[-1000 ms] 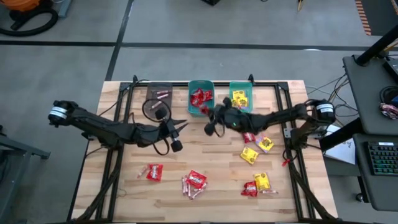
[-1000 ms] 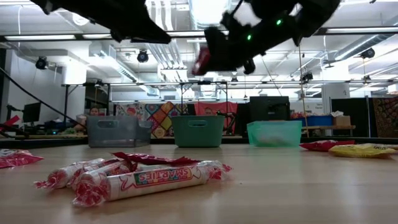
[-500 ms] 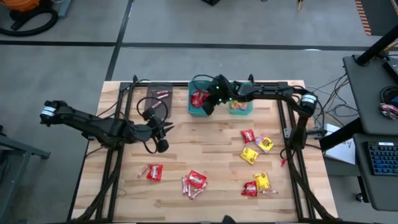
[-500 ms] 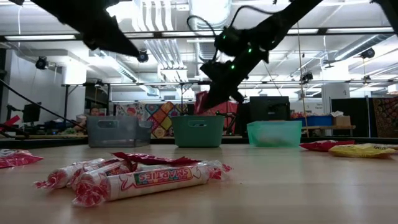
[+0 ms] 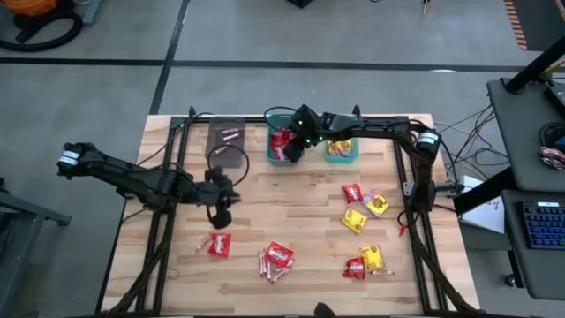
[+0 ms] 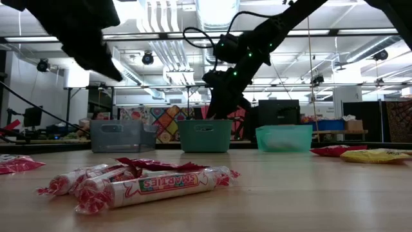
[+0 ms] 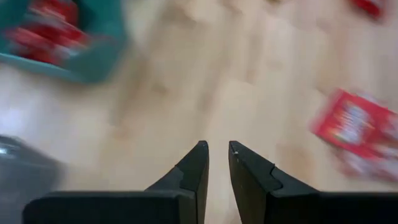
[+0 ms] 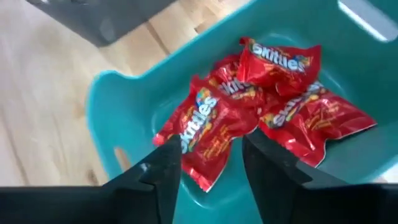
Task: Sort candy
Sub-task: Put the middle left red candy on the dark green bin, then put the white candy on the black bin
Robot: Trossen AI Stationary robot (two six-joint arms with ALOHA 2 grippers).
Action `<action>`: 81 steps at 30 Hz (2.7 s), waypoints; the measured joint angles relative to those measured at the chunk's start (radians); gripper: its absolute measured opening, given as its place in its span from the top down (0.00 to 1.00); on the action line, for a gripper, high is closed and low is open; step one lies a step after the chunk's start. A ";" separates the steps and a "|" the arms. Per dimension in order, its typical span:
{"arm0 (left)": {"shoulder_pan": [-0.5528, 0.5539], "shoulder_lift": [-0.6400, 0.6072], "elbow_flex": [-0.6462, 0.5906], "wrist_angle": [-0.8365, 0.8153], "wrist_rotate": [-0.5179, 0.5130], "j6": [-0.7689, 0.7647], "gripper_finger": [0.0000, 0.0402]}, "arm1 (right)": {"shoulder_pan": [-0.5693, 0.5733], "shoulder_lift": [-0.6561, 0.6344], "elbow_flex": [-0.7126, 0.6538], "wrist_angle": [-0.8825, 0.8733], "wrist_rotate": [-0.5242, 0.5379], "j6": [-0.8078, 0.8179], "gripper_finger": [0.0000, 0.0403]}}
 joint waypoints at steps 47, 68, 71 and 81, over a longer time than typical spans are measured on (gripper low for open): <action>-0.421 0.422 -0.049 -0.277 0.403 -0.738 0.66 | 0.293 -0.113 -0.005 -0.118 0.002 -0.070 0.58; -0.361 0.175 -0.007 -0.292 0.132 -0.695 0.97 | 0.311 -0.200 -0.064 -0.190 0.008 -0.145 0.58; -0.306 0.135 0.023 -0.290 0.045 -0.613 0.97 | 0.315 -0.245 -0.122 -0.158 0.032 -0.143 0.58; 0.101 0.115 0.125 -0.291 -0.096 -0.131 0.98 | 0.341 -0.369 -0.369 0.073 0.052 -0.147 0.58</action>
